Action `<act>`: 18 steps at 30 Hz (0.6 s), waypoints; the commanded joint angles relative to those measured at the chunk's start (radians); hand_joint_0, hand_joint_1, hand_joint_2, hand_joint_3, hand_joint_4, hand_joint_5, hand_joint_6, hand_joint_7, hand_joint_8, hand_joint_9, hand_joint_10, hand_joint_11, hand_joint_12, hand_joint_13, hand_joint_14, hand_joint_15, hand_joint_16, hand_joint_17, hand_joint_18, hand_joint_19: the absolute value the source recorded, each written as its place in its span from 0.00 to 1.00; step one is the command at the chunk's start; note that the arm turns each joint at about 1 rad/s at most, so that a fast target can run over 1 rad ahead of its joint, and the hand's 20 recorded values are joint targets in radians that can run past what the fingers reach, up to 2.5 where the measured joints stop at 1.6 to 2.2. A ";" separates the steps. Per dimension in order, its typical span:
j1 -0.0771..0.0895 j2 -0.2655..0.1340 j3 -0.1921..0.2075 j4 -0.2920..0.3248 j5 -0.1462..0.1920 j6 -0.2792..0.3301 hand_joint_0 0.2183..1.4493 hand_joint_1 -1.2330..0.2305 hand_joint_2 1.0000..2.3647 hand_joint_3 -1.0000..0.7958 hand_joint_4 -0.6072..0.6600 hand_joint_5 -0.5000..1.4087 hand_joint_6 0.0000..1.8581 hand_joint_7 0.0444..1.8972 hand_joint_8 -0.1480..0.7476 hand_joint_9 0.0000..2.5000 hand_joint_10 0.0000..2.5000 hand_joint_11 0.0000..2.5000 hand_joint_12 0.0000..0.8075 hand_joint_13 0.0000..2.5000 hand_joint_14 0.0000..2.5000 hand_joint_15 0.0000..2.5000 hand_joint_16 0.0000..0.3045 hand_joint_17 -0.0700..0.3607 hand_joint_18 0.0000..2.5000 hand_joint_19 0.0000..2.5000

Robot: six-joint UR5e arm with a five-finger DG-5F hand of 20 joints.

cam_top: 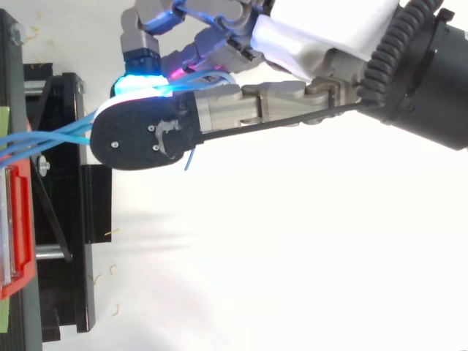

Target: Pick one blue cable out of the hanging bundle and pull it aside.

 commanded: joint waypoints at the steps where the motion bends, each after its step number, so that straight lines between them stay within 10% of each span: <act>1: 0.000 0.001 -0.001 -0.004 -0.001 0.000 0.49 0.26 0.00 0.30 0.56 0.16 0.49 0.86 0.46 0.33 0.01 0.23 0.47 0.30 0.01 0.20 0.18 0.44 0.25 0.22; 7: -0.001 0.001 -0.001 -0.004 -0.001 -0.002 0.48 0.25 0.00 0.28 0.51 0.17 0.50 0.83 0.46 0.34 0.01 0.24 0.47 0.30 0.01 0.20 0.17 0.44 0.26 0.20; 18: -0.001 0.001 -0.001 -0.003 -0.001 0.000 0.14 0.39 0.00 0.28 0.62 0.18 0.47 0.64 0.56 0.37 0.01 0.23 0.59 0.31 0.01 0.21 0.23 0.53 0.29 0.22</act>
